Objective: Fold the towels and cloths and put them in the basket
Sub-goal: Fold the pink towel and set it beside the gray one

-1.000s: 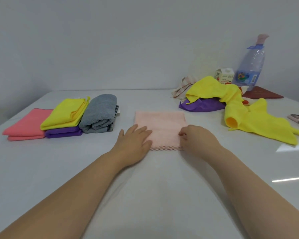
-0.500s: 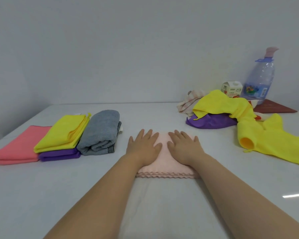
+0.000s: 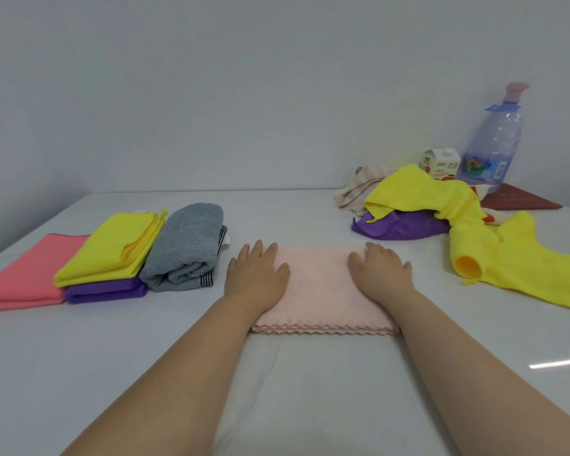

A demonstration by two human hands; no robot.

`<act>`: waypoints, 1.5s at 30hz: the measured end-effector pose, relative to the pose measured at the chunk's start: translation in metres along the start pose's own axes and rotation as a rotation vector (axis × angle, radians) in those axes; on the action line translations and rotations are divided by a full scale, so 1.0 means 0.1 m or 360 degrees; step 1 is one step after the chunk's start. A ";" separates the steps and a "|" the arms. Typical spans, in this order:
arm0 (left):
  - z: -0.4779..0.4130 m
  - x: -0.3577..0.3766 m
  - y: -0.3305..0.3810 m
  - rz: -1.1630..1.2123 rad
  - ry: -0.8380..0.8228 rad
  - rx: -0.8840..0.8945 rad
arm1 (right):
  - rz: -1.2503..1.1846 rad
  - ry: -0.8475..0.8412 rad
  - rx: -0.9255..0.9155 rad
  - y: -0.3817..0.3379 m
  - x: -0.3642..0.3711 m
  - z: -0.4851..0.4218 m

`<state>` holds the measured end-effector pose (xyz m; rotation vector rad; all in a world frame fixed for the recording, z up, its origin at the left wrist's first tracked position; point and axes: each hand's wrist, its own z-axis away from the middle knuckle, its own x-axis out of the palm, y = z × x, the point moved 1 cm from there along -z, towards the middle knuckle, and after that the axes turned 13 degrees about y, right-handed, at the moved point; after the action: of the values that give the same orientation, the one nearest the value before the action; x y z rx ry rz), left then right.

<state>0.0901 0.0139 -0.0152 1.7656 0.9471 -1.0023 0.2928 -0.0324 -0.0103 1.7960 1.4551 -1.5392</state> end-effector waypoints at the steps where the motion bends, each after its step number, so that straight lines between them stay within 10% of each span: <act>1: 0.00 0.00 0.00 0.0001 -0.0007 0.0001 | -0.0004 0.0014 0.0042 0.01 -0.01 -0.03; 20: -0.17 -0.19 -0.08 0.1192 0.0122 -0.0391 | -0.1543 -0.0480 0.0264 0.01 -0.26 -0.30; 25: -0.22 -0.22 -0.12 0.1291 0.0318 -0.0454 | -0.1540 -0.0422 0.0280 0.02 -0.30 -0.30; 35: -0.14 -0.36 0.01 0.0892 0.0839 -0.0089 | -0.1005 0.0579 -0.0206 -0.11 -0.35 -0.19; 45: 0.39 -0.45 -0.14 0.0461 0.0814 0.0709 | -0.0435 0.0514 -0.0628 0.11 -0.55 0.27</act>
<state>0.0512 -0.0257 0.0097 2.5281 0.7648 -0.6092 0.2950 -0.0836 0.0258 1.7075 2.0619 -0.9962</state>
